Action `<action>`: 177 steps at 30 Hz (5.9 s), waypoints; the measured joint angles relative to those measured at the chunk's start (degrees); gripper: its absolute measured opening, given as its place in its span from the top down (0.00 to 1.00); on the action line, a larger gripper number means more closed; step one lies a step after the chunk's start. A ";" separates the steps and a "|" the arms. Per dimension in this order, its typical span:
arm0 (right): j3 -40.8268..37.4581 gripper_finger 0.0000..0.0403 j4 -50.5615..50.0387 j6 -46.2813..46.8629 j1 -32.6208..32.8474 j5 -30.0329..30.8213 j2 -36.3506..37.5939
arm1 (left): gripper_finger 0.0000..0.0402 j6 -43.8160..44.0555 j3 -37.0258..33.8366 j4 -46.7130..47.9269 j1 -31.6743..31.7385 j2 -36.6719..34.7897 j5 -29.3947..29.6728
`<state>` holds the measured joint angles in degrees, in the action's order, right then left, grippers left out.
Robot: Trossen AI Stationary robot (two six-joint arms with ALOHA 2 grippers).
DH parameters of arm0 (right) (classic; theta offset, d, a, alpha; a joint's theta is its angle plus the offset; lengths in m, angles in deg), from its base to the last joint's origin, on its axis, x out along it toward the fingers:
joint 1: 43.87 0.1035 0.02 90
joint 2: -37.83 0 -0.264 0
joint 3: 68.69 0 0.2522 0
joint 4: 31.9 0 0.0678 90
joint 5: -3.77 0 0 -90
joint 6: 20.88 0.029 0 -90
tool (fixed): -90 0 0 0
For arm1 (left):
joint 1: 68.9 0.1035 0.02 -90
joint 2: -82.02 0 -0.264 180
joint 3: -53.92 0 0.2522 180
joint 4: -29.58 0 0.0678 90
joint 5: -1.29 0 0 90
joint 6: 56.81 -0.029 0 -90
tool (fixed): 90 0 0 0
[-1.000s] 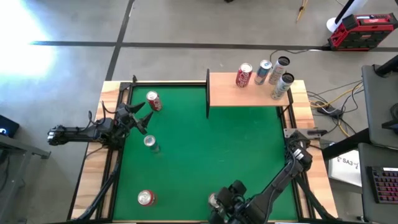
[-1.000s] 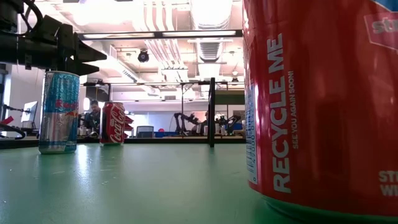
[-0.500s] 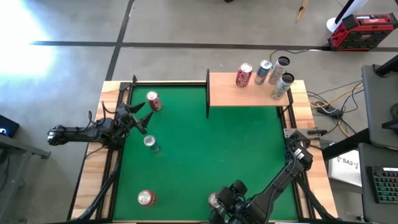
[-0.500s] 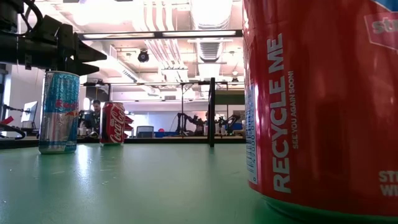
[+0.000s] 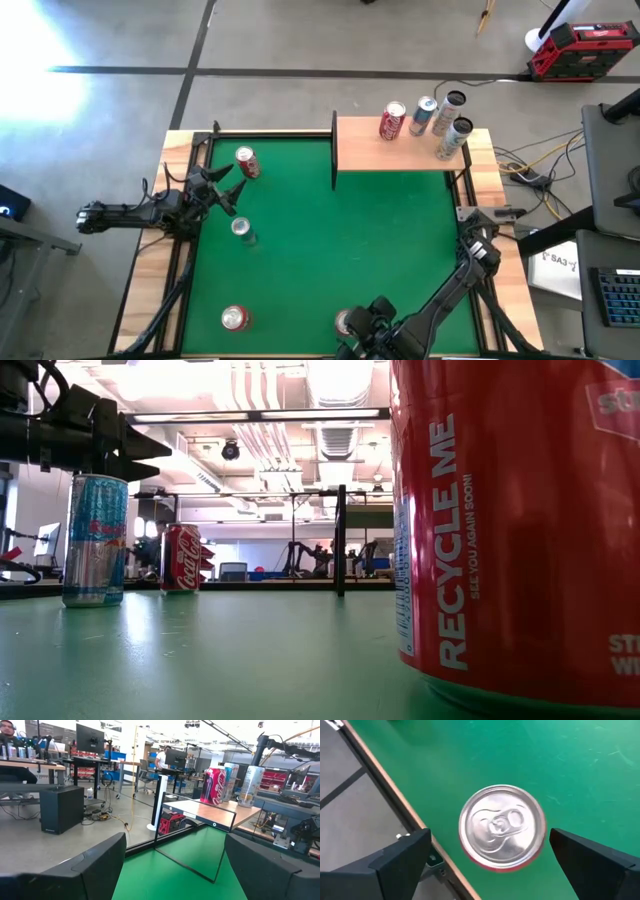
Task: Place canned beverage on shelf
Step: Put the right red soda can on the shelf
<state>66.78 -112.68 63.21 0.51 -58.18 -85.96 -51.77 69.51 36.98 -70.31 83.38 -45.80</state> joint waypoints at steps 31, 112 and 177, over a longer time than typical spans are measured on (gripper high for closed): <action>-12.17 0.11 11.00 -0.79 -5.31 -4.09 -0.07 | 0.19 0.00 0.00 0.00 0.01 0.00 0.02; -43.07 0.23 16.05 9.90 -39.45 9.44 16.98 | 0.19 -0.01 0.00 -0.01 0.00 0.00 0.00; -45.17 0.01 15.00 21.39 -30.99 26.92 7.58 | 0.19 -0.01 0.00 0.01 0.01 -0.02 0.01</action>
<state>21.61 -97.68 84.60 -30.48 -31.26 -78.38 -51.78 69.51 36.99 -70.29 83.37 -45.79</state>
